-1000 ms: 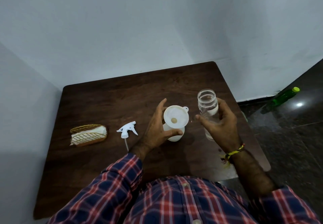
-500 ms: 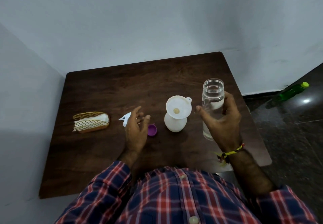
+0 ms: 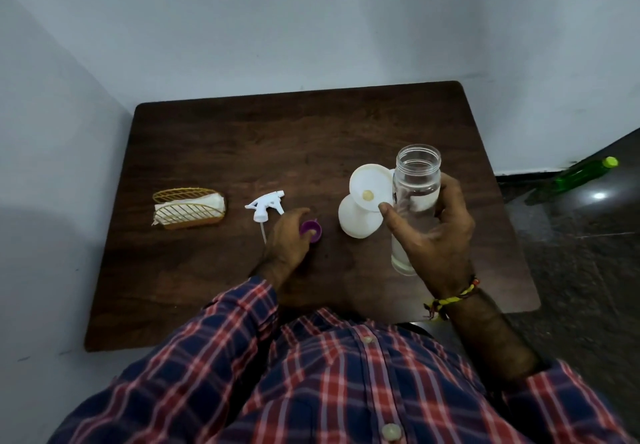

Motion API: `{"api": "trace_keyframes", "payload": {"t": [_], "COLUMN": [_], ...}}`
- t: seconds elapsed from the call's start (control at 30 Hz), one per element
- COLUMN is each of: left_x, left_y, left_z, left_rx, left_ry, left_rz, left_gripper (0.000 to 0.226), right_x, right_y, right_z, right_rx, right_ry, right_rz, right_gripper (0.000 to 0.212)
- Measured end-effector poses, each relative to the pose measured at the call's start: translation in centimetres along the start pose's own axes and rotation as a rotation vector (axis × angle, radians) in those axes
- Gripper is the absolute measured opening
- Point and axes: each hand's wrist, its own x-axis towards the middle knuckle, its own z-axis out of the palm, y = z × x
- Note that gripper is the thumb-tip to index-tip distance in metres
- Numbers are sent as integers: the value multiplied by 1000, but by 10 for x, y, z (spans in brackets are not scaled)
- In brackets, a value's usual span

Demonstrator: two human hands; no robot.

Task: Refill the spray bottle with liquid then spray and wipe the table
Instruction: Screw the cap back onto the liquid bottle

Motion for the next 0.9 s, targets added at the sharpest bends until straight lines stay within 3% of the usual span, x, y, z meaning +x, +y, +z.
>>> {"api": "trace_keyframes", "payload": {"t": [0.2,0.43,0.57,0.77,0.9], "left_x": [13,8,-1,-37,-55], "left_y": [-6,-9,3,52,93], "left_z": [12,15,1,-54,-100], "left_rx": [289,262,-6,-698,-1220], "left_ry": [-227,-164,-9,285,240], "left_rz": [61,107,93,22,163], "left_gripper": [70,58,40,36,47], "right_x": [-12,-25,-28,-32,-32], "right_y": [-3,-2,-5,-9,-16], "right_z": [2,2,5,14,19], "right_rx": [-18,-46,-28,25,54], "right_ry": [12,-21,-81,-180,-248], "right_rz": [5,10,18,52,18], "right_gripper": [58,57,58,57,61]}}
